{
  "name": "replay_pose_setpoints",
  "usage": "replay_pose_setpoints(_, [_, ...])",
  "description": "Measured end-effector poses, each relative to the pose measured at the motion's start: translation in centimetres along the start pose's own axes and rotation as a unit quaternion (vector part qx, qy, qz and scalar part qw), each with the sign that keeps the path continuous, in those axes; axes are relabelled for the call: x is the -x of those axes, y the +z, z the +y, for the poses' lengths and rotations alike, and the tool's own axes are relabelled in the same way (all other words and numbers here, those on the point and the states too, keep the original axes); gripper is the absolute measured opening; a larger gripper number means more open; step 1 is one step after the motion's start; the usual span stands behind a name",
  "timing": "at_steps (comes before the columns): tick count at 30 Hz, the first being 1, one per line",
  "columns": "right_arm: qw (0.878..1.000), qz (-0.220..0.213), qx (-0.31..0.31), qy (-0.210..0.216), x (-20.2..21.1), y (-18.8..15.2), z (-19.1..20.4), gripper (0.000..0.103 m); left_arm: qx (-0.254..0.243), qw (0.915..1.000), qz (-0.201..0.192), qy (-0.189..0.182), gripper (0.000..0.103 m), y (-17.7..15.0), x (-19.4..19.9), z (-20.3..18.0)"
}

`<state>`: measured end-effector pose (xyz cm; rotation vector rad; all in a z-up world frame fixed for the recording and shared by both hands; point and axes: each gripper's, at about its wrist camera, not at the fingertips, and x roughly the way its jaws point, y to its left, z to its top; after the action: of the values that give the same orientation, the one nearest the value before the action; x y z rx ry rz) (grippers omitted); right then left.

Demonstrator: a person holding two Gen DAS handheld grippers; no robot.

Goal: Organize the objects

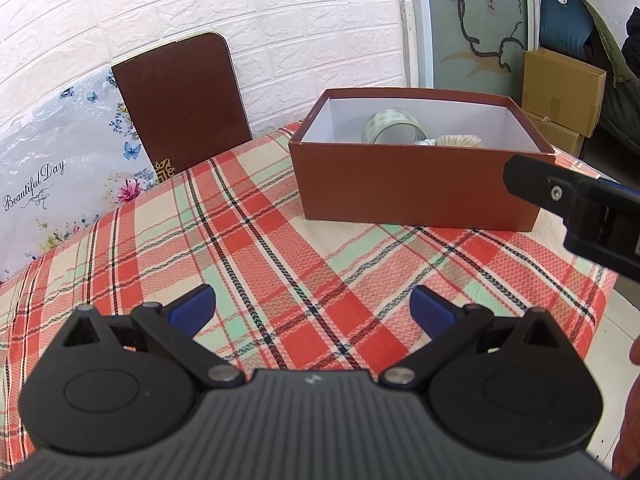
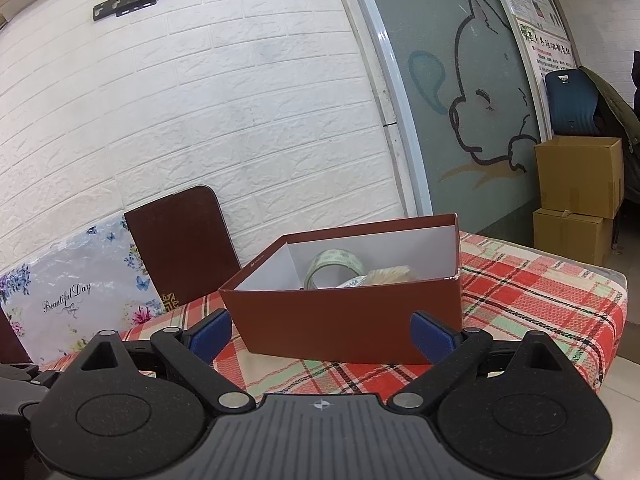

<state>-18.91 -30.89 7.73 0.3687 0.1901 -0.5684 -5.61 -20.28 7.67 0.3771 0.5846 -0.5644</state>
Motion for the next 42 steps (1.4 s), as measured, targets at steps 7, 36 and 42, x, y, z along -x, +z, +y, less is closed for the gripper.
replay_pose_setpoints(7, [1.000,0.003,0.004,0.001,-0.2,-0.2,0.0,0.096,0.005,1.0000,0.006,-0.001,0.103,-0.1,-0.2,0.3])
replay_pose_setpoints(36, [1.000,0.015,0.015,-0.004,-0.6,-0.7,0.9,0.096,0.015,0.9996,0.020,-0.014,0.103,-0.7,-1.0,0.8])
replay_pose_setpoints(42, [1.000,0.016,0.016,-0.004,-0.7,-0.8,1.0,0.096,0.016,0.9995,0.023,-0.016,0.103,-0.9,-1.2,0.9])
